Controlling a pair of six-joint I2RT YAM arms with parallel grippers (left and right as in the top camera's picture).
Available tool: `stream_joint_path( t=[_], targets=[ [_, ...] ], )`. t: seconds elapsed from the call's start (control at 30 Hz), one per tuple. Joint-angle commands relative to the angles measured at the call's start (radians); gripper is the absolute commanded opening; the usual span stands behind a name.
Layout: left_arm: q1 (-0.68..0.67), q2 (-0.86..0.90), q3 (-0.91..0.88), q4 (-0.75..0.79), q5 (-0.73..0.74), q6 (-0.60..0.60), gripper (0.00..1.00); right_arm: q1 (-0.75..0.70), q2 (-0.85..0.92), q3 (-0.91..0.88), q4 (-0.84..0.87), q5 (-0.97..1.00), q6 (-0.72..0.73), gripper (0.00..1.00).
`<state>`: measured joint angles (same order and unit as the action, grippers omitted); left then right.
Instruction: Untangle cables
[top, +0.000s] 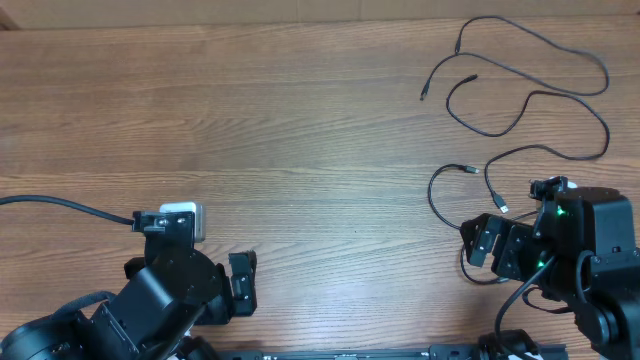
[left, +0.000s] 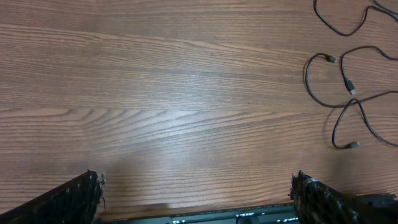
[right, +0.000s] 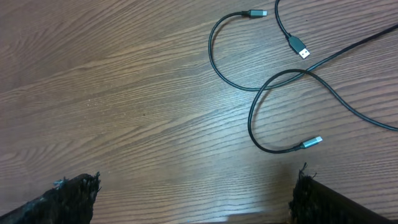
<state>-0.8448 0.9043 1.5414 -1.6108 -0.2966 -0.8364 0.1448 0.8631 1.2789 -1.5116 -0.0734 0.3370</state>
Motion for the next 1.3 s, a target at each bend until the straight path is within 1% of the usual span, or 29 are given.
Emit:
stream_joint_path(
  t=[0.0, 0.1, 0.5, 0.6, 0.77, 0.97, 1.0, 1.13, 1.27],
  targets=[
    [-0.006, 0.002, -0.013, 0.0, -0.024, -0.017, 0.99, 0.0, -0.005, -0.004, 0.002, 0.009, 0.0, 1.0],
    [-0.006, 0.002, -0.013, 0.0, -0.024, -0.017, 0.99, 0.0, -0.005, -0.004, 0.002, 0.039, 0.0, 1.0],
    [-0.006, 0.002, -0.013, 0.0, -0.024, -0.017, 1.0, 0.0, -0.005, -0.004, -0.002, 0.04, -0.001, 1.0],
    [-0.006, 0.003, -0.013, 0.0, -0.024, -0.017, 1.0, 0.0, -0.009, -0.004, 0.003, 0.073, -0.004, 1.0],
    [-0.006, 0.003, -0.013, 0.0, -0.024, -0.017, 1.0, 0.0, -0.063, -0.022, 0.165, 0.069, -0.056, 1.0],
    [-0.006, 0.003, -0.013, 0.0, -0.024, -0.017, 0.99, 0.0, -0.149, -0.08, 0.338, 0.068, -0.058, 1.0],
    [-0.006, 0.003, -0.013, 0.0, -0.024, -0.017, 1.0, 0.0, -0.169, -0.101, 0.373, 0.063, -0.069, 1.0],
    [-0.006, 0.003, -0.013, 0.0, -0.024, -0.017, 1.0, 0.0, -0.262, -0.224, 0.542, -0.01, -0.199, 1.0],
    [-0.006, 0.003, -0.013, 0.0, -0.024, -0.017, 1.0, -0.005, -0.345, -0.365, 0.683, -0.018, -0.22, 1.0]
  ],
)
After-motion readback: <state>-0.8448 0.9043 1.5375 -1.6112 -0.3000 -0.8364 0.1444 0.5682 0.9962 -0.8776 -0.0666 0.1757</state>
